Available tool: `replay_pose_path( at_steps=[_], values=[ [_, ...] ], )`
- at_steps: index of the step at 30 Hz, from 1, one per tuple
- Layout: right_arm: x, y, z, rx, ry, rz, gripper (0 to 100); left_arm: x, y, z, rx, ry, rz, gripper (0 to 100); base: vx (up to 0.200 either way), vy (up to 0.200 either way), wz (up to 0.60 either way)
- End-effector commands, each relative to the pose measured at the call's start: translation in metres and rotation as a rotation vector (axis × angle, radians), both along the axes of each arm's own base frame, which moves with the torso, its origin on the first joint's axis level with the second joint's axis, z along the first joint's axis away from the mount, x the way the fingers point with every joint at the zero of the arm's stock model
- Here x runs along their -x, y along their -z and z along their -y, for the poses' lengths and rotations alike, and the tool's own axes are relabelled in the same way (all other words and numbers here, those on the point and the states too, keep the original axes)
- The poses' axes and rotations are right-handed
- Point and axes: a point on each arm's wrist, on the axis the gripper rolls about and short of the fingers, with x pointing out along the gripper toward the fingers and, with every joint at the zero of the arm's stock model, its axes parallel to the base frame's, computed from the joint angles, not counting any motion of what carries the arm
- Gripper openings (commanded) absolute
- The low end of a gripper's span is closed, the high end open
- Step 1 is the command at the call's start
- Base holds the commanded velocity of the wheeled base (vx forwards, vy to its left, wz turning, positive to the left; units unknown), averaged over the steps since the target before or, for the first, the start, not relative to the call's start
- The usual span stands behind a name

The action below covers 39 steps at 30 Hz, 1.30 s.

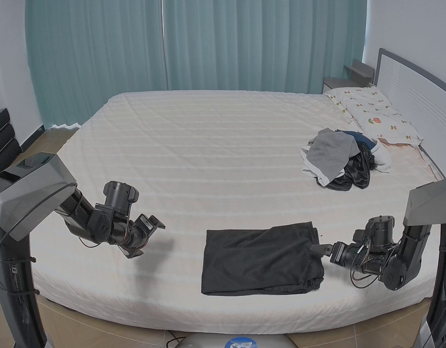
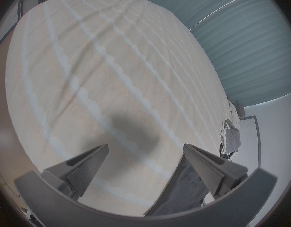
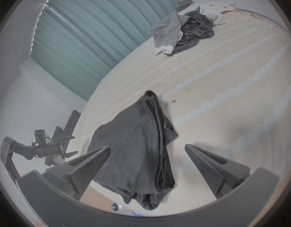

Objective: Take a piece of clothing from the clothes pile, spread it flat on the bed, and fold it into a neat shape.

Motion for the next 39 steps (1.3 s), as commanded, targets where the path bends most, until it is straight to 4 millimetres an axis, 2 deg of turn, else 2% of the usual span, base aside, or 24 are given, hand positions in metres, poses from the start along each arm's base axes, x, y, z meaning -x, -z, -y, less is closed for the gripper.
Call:
replay_pose_path(
  at_steps=[1, 16, 17, 20, 22, 32, 39],
  values=[
    [0.007, 0.02, -0.004, 0.018, -0.029, -0.043, 100, 0.001, 0.001, 0.001, -0.002, 0.003, -0.005, 100, 0.0, 0.0, 0.0],
    [-0.003, 0.028, -0.014, 0.013, -0.044, -0.022, 100, 0.0, 0.004, 0.002, -0.002, 0.005, -0.006, 100, 0.0, 0.0, 0.0],
    [-0.001, 0.027, -0.013, 0.014, -0.044, -0.026, 0, 0.0, 0.003, 0.002, -0.002, 0.005, -0.005, 100, 0.0, 0.0, 0.0],
    [0.001, 0.026, -0.014, 0.015, -0.046, -0.029, 0, 0.0, 0.004, 0.002, -0.002, 0.005, -0.006, 100, 0.0, 0.0, 0.0],
    [0.009, 0.024, -0.013, 0.029, -0.049, -0.045, 0, 0.0, 0.004, 0.002, -0.002, 0.005, -0.008, 100, 0.0, 0.0, 0.0],
    [0.019, 0.003, -0.007, 0.03, -0.043, -0.016, 0, 0.0, 0.004, 0.002, -0.003, 0.005, -0.009, 100, 0.0, 0.0, 0.0],
    [0.025, 0.008, -0.006, 0.072, -0.069, -0.064, 0, 0.0, 0.004, 0.002, -0.003, 0.005, -0.011, 100, 0.0, 0.0, 0.0]
  ],
)
